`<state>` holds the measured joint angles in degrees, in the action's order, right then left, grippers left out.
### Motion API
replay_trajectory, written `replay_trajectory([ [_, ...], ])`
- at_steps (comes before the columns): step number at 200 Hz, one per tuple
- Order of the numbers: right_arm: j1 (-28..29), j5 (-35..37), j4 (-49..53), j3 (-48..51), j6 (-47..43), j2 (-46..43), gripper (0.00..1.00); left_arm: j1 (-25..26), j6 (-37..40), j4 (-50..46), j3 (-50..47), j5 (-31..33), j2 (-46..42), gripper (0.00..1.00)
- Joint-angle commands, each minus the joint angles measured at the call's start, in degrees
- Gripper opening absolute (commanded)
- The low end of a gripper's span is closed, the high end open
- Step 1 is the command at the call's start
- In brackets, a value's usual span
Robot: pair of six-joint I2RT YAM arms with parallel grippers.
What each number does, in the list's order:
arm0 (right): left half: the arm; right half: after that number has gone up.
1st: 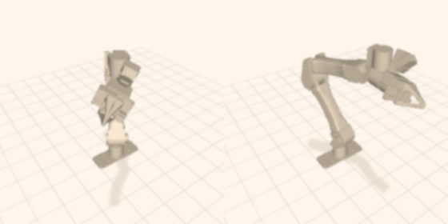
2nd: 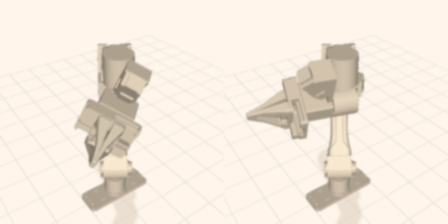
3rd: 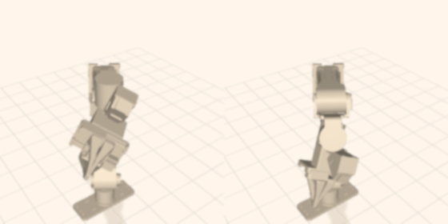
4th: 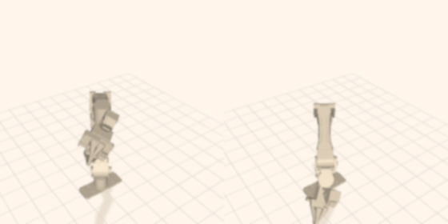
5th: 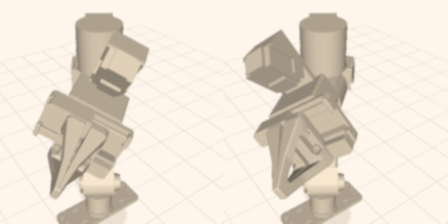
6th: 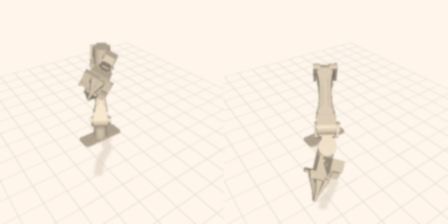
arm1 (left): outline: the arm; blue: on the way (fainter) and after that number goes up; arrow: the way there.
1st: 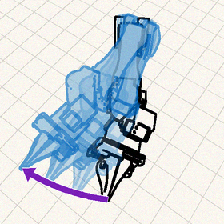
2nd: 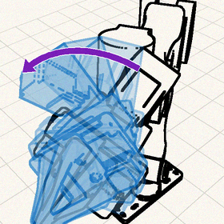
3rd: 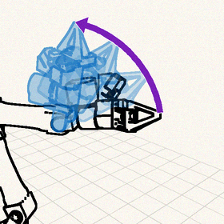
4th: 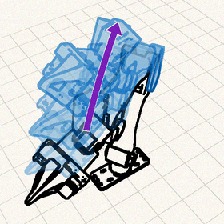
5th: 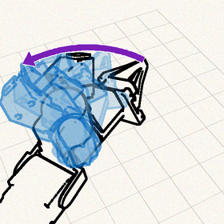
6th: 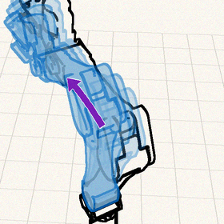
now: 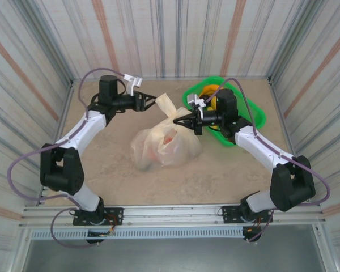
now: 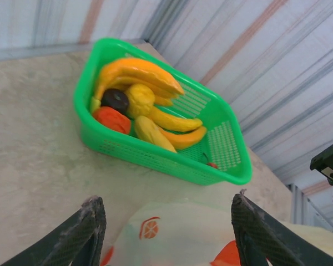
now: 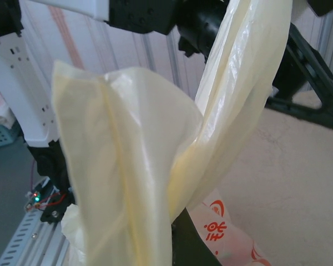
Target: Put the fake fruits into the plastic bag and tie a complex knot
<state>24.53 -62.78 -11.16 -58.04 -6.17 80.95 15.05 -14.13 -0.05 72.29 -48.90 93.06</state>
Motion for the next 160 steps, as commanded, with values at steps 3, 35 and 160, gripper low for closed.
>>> replay_trajectory([
  [3, 0.67, -0.41, -0.97, 0.51, 1.16, -1.56, 0.00, 3.20, -4.29, 5.39, 3.49, -4.68, 2.24, 0.66],
  [35, 0.69, -0.33, -1.01, 0.70, 1.16, -1.32, 0.00, 5.78, -4.27, 9.39, 2.00, -8.17, 2.36, 0.68],
  [160, 0.18, 1.06, 2.44, 1.39, -2.57, -2.79, 0.00, 8.91, 4.10, 9.91, -0.79, -20.40, -2.44, 0.80],
])
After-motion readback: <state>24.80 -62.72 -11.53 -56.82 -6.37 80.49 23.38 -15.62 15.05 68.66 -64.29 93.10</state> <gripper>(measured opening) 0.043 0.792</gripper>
